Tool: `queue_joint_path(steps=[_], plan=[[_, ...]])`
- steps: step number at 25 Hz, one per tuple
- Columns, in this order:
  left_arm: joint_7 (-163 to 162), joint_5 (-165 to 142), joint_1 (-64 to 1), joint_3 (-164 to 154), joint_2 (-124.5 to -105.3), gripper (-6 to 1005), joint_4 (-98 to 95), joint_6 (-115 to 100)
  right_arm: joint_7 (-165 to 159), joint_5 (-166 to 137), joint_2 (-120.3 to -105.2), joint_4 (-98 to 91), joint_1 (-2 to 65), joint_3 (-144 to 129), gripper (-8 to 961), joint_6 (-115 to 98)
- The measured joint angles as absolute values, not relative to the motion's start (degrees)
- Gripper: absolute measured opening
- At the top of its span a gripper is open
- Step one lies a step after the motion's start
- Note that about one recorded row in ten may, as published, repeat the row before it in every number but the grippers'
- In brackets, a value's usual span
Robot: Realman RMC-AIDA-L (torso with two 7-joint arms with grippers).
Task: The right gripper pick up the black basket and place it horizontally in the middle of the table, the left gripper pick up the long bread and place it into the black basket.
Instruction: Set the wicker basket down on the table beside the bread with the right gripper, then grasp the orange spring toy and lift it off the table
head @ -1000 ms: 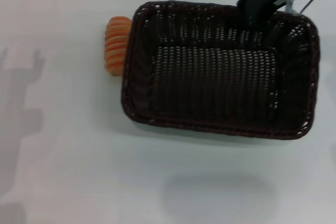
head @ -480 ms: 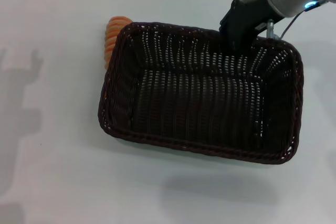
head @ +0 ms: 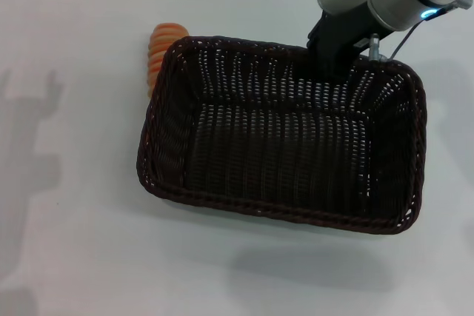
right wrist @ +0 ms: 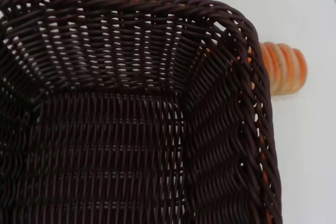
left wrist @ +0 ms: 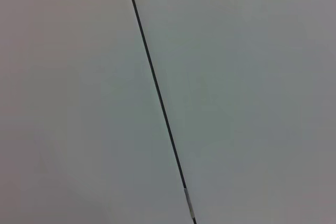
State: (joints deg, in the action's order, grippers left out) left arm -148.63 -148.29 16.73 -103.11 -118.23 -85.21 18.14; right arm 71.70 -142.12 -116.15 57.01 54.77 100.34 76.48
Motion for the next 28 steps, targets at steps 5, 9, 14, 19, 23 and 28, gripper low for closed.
queue_joint_path(steps=[5, 9, 14, 19, 23, 28], plan=[[-148.6, -148.3, 16.8, -103.7, -118.30, 826, -85.6, 18.1, 67.5, -146.7, -117.93, 63.8, 52.1, 95.8, 316, 74.4], [-148.6, -148.3, 16.8, -103.9, -118.34, 826, -85.8, 18.1, 66.3, -147.2, -118.14, 64.7, 52.0, 95.0, 363, 73.8], [-148.5, -148.3, 16.9, -104.4, -118.39, 826, -86.2, 18.1, 63.2, -147.9, -118.27, 71.6, 49.6, 94.5, 525, 72.2], [-148.4, -148.3, 17.4, -104.5, -118.35, 826, -89.8, 15.0, 57.4, -148.2, -118.98, 97.9, 37.0, 96.0, 617, 69.5], [-148.6, -148.3, 16.9, -103.7, -118.29, 826, -95.3, 7.2, 52.8, -145.9, -119.01, 112.5, 26.6, 98.5, 629, 67.0], [-148.8, -148.3, 16.5, -103.5, -118.32, 826, -98.2, 4.7, 52.2, -136.8, -118.96, 117.1, 16.2, 101.9, 629, 62.6]])
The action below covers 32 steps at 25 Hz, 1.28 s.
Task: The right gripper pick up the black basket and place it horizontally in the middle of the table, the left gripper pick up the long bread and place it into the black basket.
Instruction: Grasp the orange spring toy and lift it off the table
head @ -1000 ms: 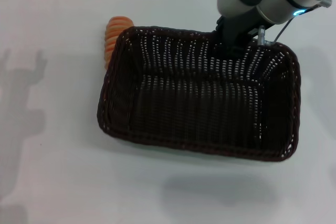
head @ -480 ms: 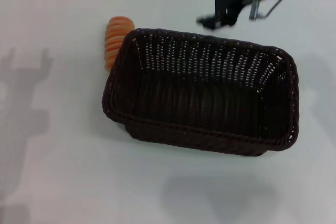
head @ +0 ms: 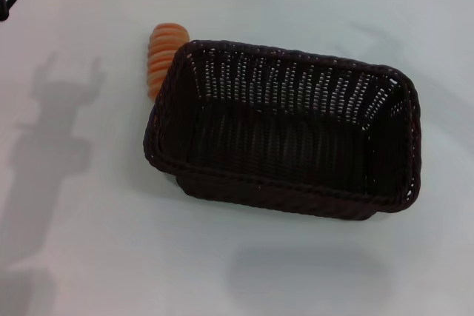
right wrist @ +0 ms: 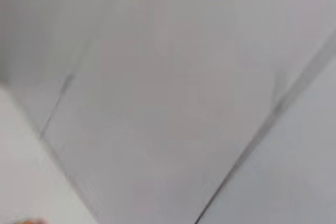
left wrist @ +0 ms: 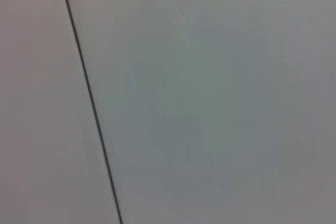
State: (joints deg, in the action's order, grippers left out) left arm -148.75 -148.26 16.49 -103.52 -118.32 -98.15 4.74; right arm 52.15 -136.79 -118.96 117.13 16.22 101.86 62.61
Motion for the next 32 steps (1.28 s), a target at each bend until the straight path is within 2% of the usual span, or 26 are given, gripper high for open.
queue_joint_path(steps=[3, 9, 14, 23, 32], plan=[[-148.8, -148.2, 16.2, -103.3, -118.31, 826, -100.8, 1.6, 55.2, -125.5, -119.11, 116.0, 9.8, 107.5, 627, 60.7], [-149.1, -148.2, 14.1, -102.3, -118.37, 826, -104.6, -6.6, 74.0, -94.9, -119.42, 109.3, -7.4, 112.1, 624, 50.2], [-150.7, -148.3, 11.6, -99.7, -118.46, 826, -108.9, -14.8, 82.6, -82.4, -119.48, 100.8, -11.2, 114.3, 624, 51.7], [-155.1, -148.6, 6.1, -97.0, -118.47, 825, -110.4, -25.6, 85.7, -75.2, -119.38, 88.0, -11.1, 119.9, 625, 58.1], [-159.0, -148.8, -4.1, -90.5, -118.57, 825, -112.2, -39.3, 99.9, -74.3, -119.10, 71.2, -6.6, 129.1, 625, 67.9]])
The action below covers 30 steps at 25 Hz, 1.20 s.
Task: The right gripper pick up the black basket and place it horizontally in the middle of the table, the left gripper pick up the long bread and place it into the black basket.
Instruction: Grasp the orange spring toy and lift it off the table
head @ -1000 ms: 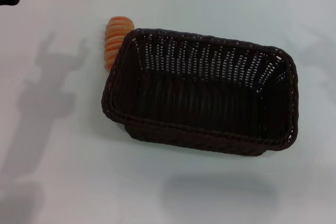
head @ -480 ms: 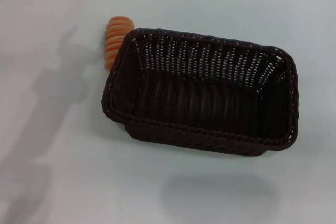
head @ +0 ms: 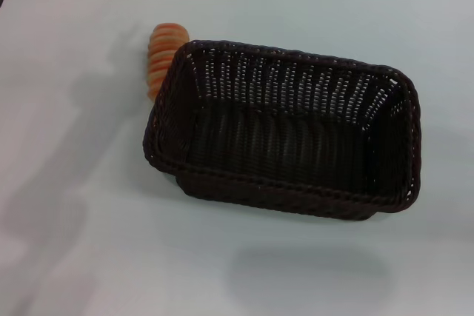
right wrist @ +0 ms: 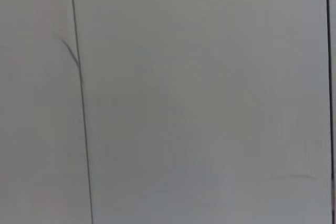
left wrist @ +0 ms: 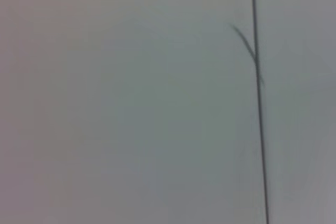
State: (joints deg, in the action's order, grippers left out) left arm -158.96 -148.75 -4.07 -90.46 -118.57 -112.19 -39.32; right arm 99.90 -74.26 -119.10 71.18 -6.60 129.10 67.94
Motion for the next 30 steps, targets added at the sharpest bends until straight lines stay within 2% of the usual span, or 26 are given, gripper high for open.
queue_joint_path(steps=[2, 10, 12, 13, 19, 23, 30], plan=[[-159.6, -148.8, -7.9, -87.9, -118.52, 825, -111.8, -43.1, 104.0, -74.7, -119.09, 67.5, -5.9, 130.7, 626, 69.1], [-159.9, -148.7, -15.9, -81.3, -118.38, 825, -110.5, -52.1, 105.1, -76.3, -119.12, 65.0, -6.0, 131.4, 626, 68.7], [-161.4, -148.7, -22.0, -76.8, -118.36, 825, -108.9, -60.5, 105.1, -77.0, -119.13, 64.5, -5.9, 130.9, 626, 68.9], [-161.4, -148.7, -22.0, -76.8, -118.36, 825, -108.9, -60.5, 105.1, -77.0, -119.13, 64.5, -5.9, 130.9, 626, 68.9], [-162.1, -152.6, -33.7, -70.1, -118.11, 825, -102.8, -73.6, 103.6, -80.1, -119.11, 64.4, -5.3, 130.5, 627, 69.5], [-164.0, -163.7, -44.1, -68.4, -118.12, 825, -93.4, -77.9, 103.2, -81.2, -119.09, 64.7, -5.3, 129.8, 627, 71.0], [-164.9, -165.6, -52.3, -65.0, -118.16, 825, -83.6, -79.0, 101.5, -83.3, -118.92, 65.5, -5.7, 129.1, 627, 72.1]])
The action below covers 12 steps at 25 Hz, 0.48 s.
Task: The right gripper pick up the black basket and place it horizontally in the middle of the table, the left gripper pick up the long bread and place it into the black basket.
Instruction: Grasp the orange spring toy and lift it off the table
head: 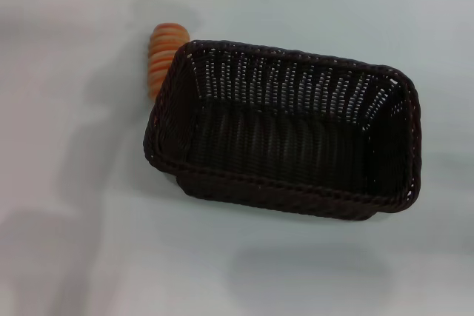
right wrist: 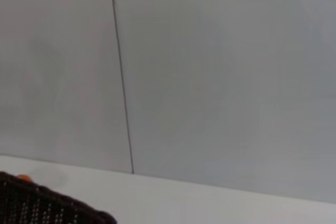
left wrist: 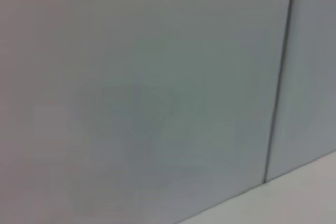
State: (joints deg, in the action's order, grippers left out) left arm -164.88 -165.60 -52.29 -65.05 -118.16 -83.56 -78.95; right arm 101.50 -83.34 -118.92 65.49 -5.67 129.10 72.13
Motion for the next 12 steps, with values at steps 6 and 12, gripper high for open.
queue_joint_path(steps=[6, 12], plan=[[-164.9, -165.6, -60.3, -61.3, -116.98, 824, -73.7, -82.0, 99.9, -88.0, -117.34, 69.1, -6.6, 130.0, 627, 75.2], [-164.9, -165.7, -65.1, -61.3, -115.60, 824, -67.7, -84.0, 100.4, -88.8, -116.39, 69.5, -5.7, 134.5, 628, 78.7]])
